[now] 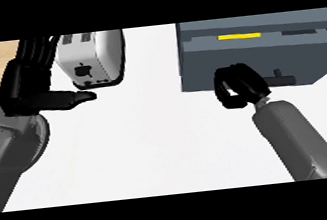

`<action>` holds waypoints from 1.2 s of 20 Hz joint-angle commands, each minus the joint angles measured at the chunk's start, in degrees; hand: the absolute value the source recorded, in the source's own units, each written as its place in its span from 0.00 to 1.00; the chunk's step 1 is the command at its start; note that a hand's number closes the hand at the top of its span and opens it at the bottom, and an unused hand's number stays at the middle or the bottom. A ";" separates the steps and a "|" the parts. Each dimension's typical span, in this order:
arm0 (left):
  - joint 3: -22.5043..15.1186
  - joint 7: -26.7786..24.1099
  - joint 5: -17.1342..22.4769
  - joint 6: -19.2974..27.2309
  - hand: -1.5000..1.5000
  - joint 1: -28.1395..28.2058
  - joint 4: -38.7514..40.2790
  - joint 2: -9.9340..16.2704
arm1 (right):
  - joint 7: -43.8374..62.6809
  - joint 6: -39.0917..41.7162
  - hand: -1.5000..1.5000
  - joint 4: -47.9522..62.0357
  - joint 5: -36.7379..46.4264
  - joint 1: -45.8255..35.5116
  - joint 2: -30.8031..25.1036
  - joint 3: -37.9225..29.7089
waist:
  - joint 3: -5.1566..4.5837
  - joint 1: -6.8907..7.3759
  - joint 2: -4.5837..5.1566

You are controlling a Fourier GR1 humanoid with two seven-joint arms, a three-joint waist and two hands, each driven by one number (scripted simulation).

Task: Pick up the cup, place it into the drawer and close the drawer

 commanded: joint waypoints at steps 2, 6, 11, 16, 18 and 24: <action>1.15 -0.94 -0.05 -2.42 0.00 4.06 -1.89 0.64 | -4.72 -3.76 1.00 18.76 -0.45 -9.87 0.01 -5.10 | 0.15 0.84 0.75; 2.37 -1.14 0.37 -4.24 0.00 4.70 -2.83 0.97 | -7.43 -3.39 1.00 27.73 -1.21 -16.05 -1.17 -7.66 | 0.16 1.00 1.03; 3.72 -1.61 1.33 -8.46 0.00 5.31 -0.73 2.48 | -8.30 -0.55 1.00 32.81 -2.01 -20.02 -4.48 -9.66 | 0.16 1.92 1.67; 2.08 -3.43 0.34 -8.61 0.00 7.99 -2.17 0.74 | -9.31 0.96 1.00 34.17 -3.84 -21.50 -6.51 -11.85 | 0.20 3.45 2.05; 2.23 -1.63 1.41 -9.36 0.00 5.22 -2.03 0.42 | -8.32 2.01 1.00 34.14 -4.35 -23.21 -6.35 -12.39 | 0.23 3.55 2.46; 2.11 -2.01 0.54 -9.02 0.00 5.10 -1.40 0.01 | -11.65 1.96 1.00 33.35 -6.51 -22.94 -7.95 -14.62 | 0.30 3.57 2.81</action>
